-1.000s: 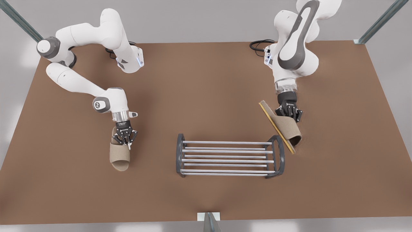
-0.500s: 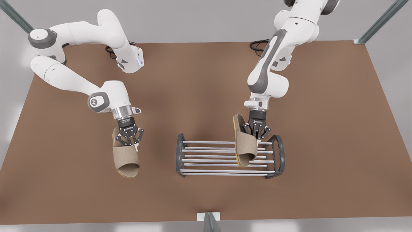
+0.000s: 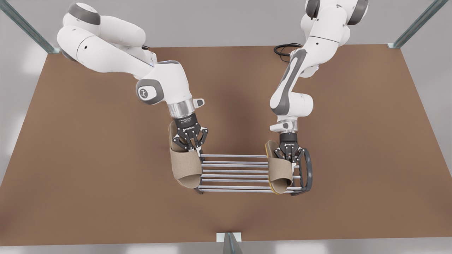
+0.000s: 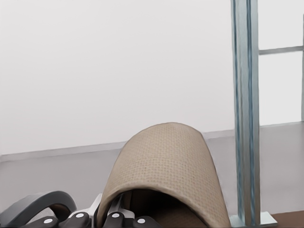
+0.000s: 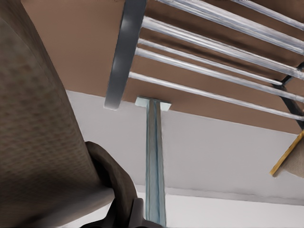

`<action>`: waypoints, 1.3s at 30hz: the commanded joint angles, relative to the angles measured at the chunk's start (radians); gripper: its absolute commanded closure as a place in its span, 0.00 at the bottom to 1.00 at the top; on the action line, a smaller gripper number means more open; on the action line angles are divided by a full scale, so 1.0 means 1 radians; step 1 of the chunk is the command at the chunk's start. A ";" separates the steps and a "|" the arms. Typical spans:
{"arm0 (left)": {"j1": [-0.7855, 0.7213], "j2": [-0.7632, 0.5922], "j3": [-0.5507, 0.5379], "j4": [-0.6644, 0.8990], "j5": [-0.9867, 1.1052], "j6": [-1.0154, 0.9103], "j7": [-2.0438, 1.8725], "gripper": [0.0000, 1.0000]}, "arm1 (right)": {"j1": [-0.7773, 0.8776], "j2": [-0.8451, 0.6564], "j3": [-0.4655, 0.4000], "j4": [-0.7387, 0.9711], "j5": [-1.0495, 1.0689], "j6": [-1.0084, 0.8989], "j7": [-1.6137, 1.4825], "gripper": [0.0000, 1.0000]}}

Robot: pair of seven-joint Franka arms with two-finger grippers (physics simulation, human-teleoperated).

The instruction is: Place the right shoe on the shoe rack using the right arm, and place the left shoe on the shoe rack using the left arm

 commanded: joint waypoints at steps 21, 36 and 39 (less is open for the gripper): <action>-0.060 0.023 -0.002 -0.080 0.001 -0.267 0.046 0.00 | 0.698 0.199 -0.546 0.403 -0.171 -0.181 0.607 0.79; -0.066 0.091 0.000 -0.095 0.001 -0.348 0.010 0.00 | 0.712 0.235 -0.578 0.394 -0.235 -0.177 0.669 0.00; -0.067 0.086 0.000 -0.118 0.001 -0.353 0.009 0.00 | 0.713 0.225 -0.566 0.393 -0.222 -0.181 0.664 0.00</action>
